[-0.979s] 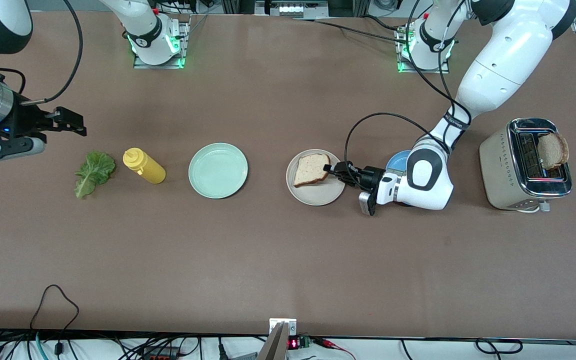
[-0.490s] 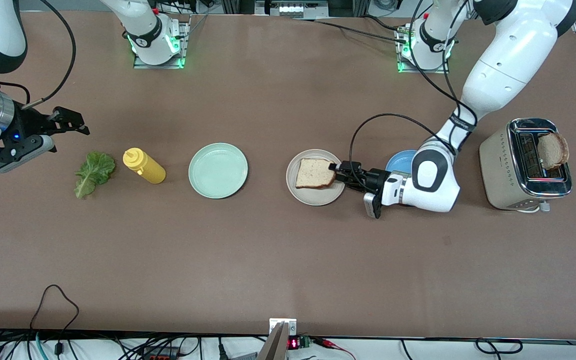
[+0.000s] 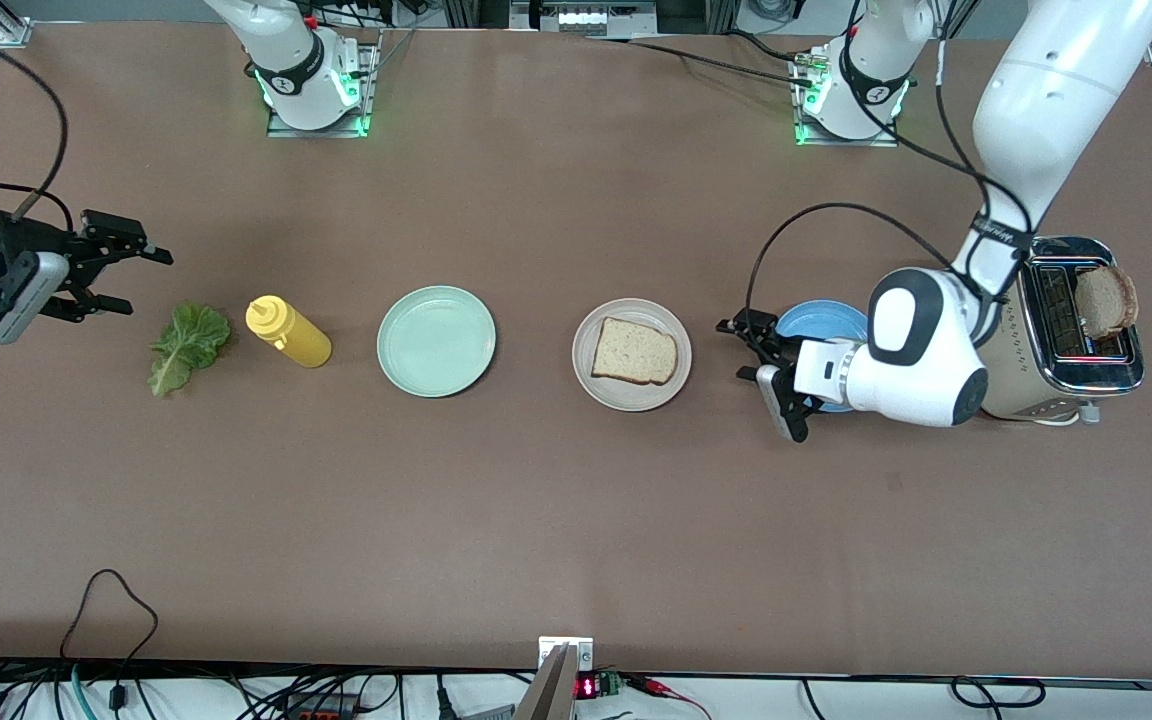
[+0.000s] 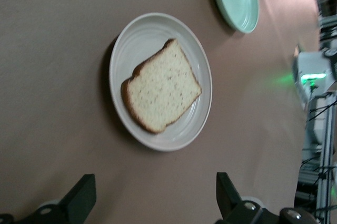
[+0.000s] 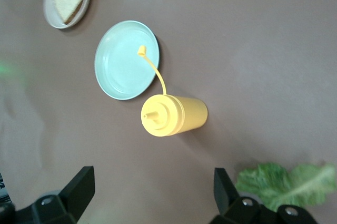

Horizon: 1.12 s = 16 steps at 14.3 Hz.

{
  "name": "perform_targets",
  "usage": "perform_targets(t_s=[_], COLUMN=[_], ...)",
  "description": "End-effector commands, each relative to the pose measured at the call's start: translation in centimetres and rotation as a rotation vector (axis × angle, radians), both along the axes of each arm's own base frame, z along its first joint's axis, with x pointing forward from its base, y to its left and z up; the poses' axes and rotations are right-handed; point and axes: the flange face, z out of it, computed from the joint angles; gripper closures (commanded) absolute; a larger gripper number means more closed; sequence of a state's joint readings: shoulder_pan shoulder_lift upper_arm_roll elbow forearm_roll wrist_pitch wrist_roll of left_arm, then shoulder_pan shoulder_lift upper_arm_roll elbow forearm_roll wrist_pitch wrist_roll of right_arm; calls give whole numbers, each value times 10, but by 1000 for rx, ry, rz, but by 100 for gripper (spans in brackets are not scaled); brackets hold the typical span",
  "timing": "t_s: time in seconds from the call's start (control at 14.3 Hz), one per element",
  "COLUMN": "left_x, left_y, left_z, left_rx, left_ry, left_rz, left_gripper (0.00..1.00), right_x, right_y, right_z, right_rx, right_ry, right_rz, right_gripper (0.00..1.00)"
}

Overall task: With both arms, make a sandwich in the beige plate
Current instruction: 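Withdraw the left gripper while the right gripper reaches the yellow bottle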

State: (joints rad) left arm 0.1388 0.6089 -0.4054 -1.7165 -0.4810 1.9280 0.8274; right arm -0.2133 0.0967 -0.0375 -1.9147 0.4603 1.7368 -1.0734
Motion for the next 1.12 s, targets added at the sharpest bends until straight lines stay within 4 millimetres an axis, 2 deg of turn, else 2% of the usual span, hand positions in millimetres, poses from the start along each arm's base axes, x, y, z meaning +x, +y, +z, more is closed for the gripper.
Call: perform_targets(t_s=[0.0,0.21,0.42,0.56,0.77,0.91,1.05], left_x=[5,27,34,36,39,43,42], left_y=[31,75,101,108,127,140,144], left_z=[57,122,144,154,185,198,217], left_rx=[189,344,436,469,484,506,519], left_ry=[-14,-16,-25,-26,-26,-53,-83], left_rz=[-40,-78,-72,-66,-29,-6,11], left_gripper=[0,0,0,0,0,0,0], right_x=[-22,-41,-45,-48,-45,-47,-51], right_y=[-21,-45,-67,-69,-59,-54,-48], right_z=[-30,-65,-117,-153,-192,-216,-238], right_rx=[168,308,459,580,689,737,776], right_ry=[-133,-275,-473,-540,-679,-740,-804], right_rz=[59,119,200,194,200,222,240], right_gripper=[0,0,0,0,0,0,0])
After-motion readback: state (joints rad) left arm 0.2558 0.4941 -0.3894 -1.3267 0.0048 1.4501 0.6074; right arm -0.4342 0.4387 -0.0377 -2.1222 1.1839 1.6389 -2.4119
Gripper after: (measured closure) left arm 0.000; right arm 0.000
